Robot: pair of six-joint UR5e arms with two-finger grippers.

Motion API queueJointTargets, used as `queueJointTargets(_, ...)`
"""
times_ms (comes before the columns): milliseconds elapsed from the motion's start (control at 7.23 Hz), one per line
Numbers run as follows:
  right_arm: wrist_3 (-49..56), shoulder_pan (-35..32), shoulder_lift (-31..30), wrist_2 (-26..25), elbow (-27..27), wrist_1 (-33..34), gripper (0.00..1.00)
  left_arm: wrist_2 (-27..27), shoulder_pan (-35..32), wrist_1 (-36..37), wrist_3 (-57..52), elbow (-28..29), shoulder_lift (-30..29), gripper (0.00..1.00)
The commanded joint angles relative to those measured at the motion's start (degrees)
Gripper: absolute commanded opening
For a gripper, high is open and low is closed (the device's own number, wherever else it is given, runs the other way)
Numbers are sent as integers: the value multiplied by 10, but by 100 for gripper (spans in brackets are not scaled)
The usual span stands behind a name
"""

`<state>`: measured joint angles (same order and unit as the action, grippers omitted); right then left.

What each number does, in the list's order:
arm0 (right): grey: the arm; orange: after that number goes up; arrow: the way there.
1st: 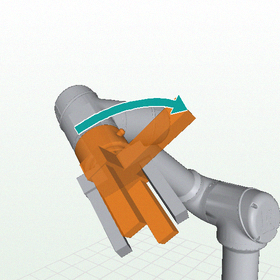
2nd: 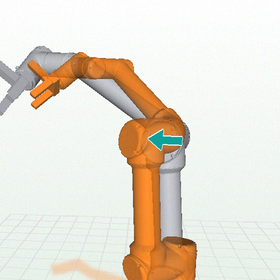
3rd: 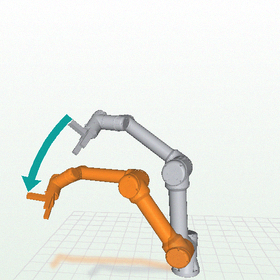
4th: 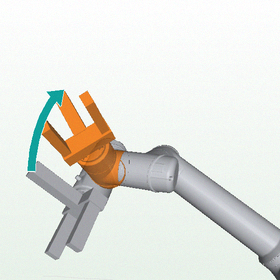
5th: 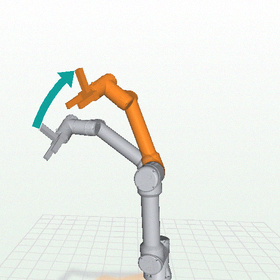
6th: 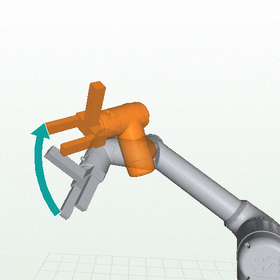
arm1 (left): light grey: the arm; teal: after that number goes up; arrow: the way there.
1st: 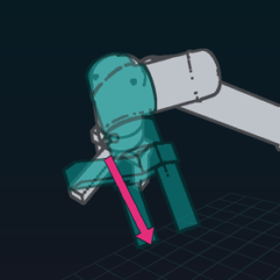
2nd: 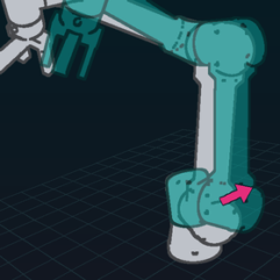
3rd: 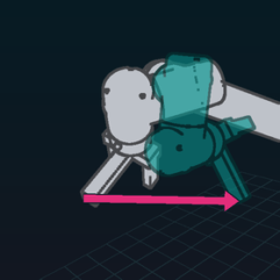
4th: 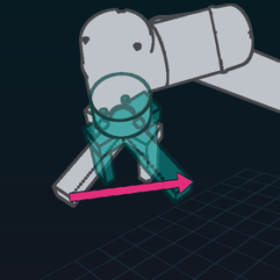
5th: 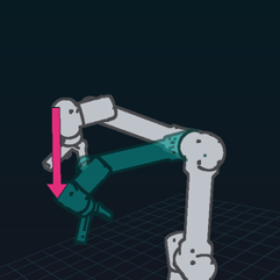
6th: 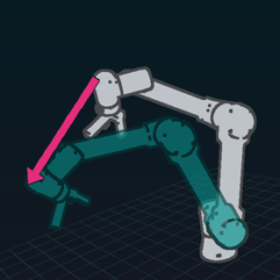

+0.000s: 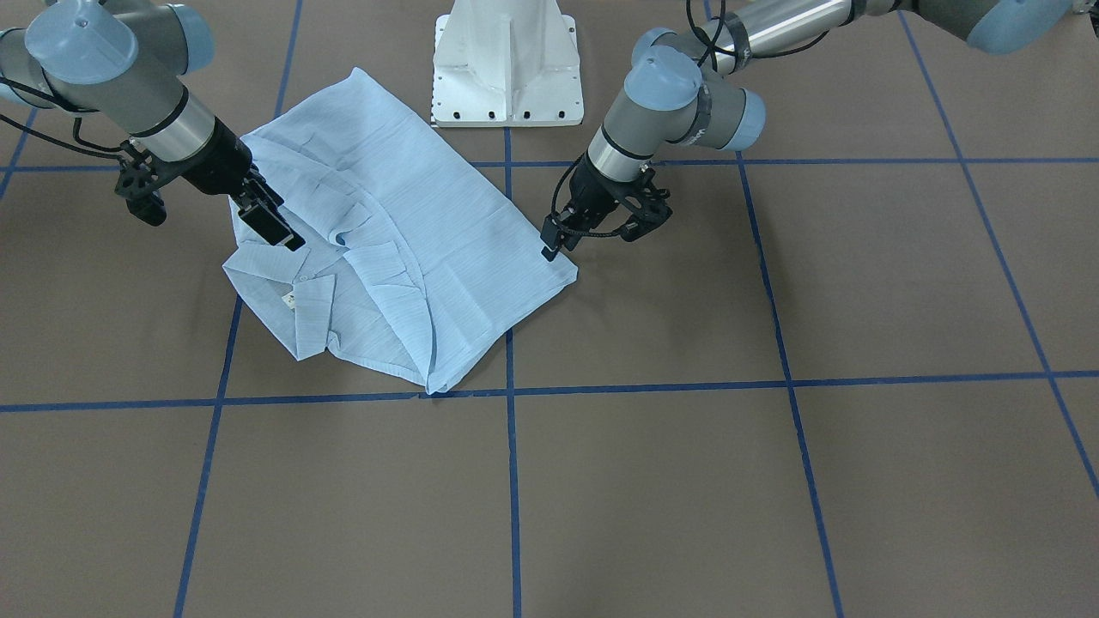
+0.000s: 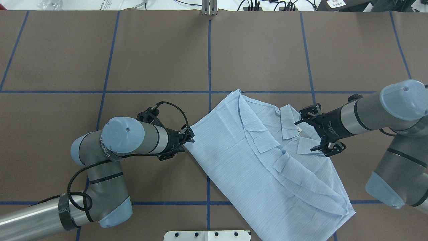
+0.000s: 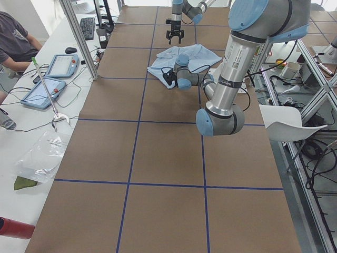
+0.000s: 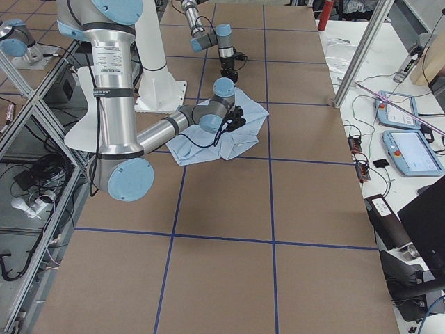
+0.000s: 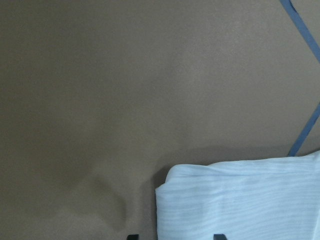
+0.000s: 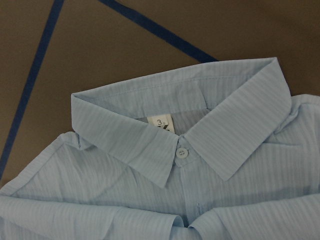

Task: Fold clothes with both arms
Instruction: 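Pull the shirt edge with the left gripper to straighten it while the right gripper releases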

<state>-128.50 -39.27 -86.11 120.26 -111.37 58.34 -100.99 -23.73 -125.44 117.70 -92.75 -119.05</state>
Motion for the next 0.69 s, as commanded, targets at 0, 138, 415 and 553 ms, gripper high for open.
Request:
queueJointTargets(0, 0, 0, 3, -3, -1, -1, 100, 0, 0, -1, 0, 7, -4, 43)
queueJointTargets(138, 0, -1, 4, -3, -1, -1, 100, 0, 0, -1, 0, 7, -4, 41)
queueJointTargets(415, 1, -8, 5, -3, -8, -1, 100, 0, 0, -1, -4, 9, -2, 20)
queueJointTargets(553, 5, -14, 5, -2, -9, -1, 100, 0, -1, -1, -7, 9, -1, 0)
